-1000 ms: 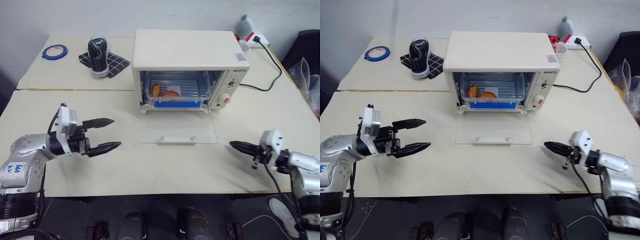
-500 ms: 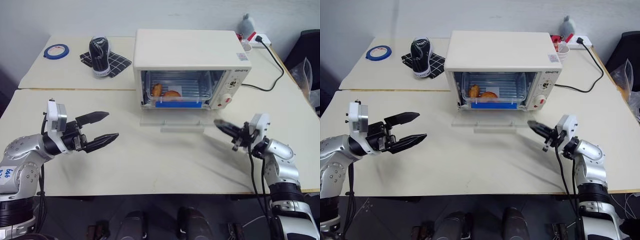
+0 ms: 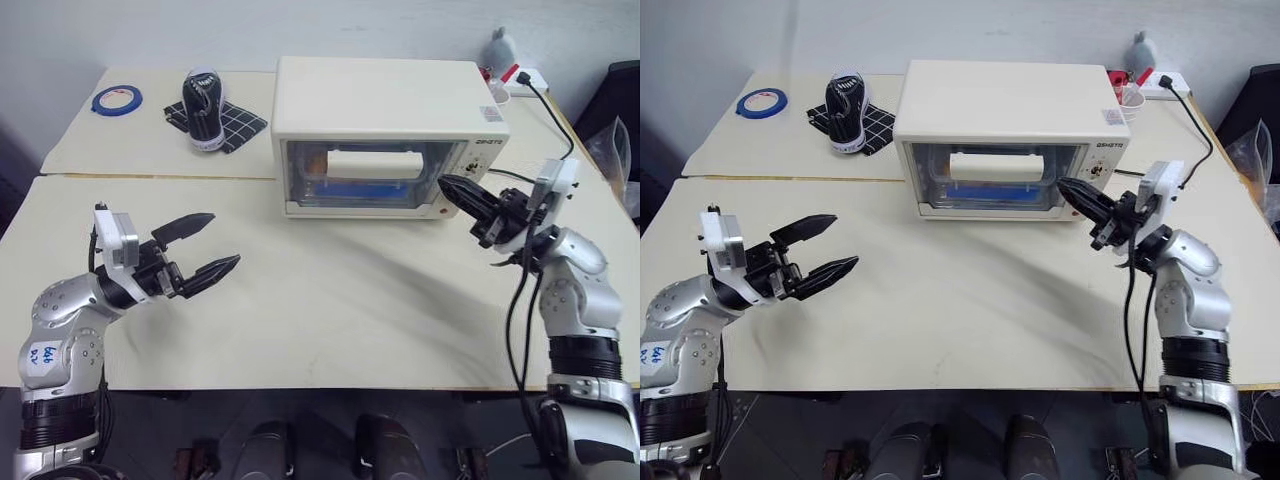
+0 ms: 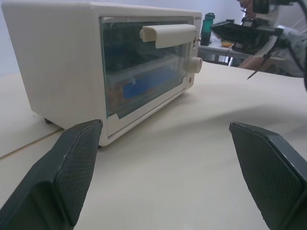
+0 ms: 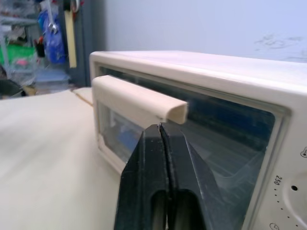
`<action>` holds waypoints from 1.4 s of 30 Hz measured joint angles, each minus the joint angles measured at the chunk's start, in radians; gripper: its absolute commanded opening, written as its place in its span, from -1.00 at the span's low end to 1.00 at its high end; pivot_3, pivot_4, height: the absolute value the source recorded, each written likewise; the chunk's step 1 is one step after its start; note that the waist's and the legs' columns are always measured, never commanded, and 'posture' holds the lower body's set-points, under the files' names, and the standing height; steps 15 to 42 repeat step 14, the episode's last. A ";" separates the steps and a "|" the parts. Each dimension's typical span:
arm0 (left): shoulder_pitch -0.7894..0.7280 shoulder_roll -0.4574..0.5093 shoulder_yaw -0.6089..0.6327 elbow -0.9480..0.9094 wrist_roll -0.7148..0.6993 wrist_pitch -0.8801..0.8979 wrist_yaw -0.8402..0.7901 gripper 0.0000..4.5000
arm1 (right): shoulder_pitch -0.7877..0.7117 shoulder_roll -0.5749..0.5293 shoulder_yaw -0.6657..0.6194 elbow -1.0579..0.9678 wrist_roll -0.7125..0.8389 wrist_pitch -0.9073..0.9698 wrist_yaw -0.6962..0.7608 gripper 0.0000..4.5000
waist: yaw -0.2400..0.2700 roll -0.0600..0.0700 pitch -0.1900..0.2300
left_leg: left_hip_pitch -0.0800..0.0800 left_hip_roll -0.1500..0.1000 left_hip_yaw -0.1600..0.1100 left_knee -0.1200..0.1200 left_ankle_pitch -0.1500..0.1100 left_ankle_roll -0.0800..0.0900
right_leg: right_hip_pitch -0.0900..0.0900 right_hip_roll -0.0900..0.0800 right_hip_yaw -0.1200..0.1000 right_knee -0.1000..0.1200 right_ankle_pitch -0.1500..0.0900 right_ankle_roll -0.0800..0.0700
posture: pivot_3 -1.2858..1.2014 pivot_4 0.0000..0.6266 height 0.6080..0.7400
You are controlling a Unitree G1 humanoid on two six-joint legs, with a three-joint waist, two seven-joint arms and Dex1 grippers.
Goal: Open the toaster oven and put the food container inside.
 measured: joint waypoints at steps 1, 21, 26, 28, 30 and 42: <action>0.011 0.004 -0.004 -0.001 0.001 -0.009 -0.021 1.00 | 0.057 -0.026 0.002 -0.065 0.002 0.012 0.022 -0.44 | 0.001 0.000 0.000 | 0.000 0.000 0.000 -0.001 0.000 0.000 | 0.000 0.000 0.000 -0.001 0.000 0.000 | 0.03 -0.52 1.00; 0.131 0.076 -0.056 0.141 0.156 -0.232 -0.153 1.00 | 0.478 -0.074 0.037 -0.213 -0.091 -0.221 0.247 0.99 | -0.002 0.000 0.000 | 0.003 0.000 0.002 -0.001 0.000 0.001 | 0.001 0.000 0.002 0.000 0.000 0.000 | 0.03 -0.52 1.00; 0.131 0.076 -0.056 0.141 0.156 -0.232 -0.153 1.00 | 0.478 -0.074 0.037 -0.213 -0.091 -0.221 0.247 0.99 | -0.002 0.000 0.000 | 0.003 0.000 0.002 -0.001 0.000 0.001 | 0.001 0.000 0.002 0.000 0.000 0.000 | 0.03 -0.52 1.00; 0.131 0.076 -0.056 0.141 0.156 -0.232 -0.153 1.00 | 0.478 -0.074 0.037 -0.213 -0.091 -0.221 0.247 0.99 | -0.002 0.000 0.000 | 0.003 0.000 0.002 -0.001 0.000 0.001 | 0.001 0.000 0.002 0.000 0.000 0.000 | 0.03 -0.52 1.00; 0.131 0.076 -0.056 0.141 0.156 -0.232 -0.153 1.00 | 0.478 -0.074 0.037 -0.213 -0.091 -0.221 0.247 0.99 | -0.002 0.000 0.000 | 0.003 0.000 0.002 -0.001 0.000 0.001 | 0.001 0.000 0.002 0.000 0.000 0.000 | 0.03 -0.52 1.00; 0.131 0.076 -0.056 0.141 0.156 -0.232 -0.153 1.00 | 0.478 -0.074 0.037 -0.213 -0.091 -0.221 0.247 0.99 | -0.002 0.000 0.000 | 0.003 0.000 0.002 -0.001 0.000 0.001 | 0.001 0.000 0.002 0.000 0.000 0.000 | 0.03 -0.52 1.00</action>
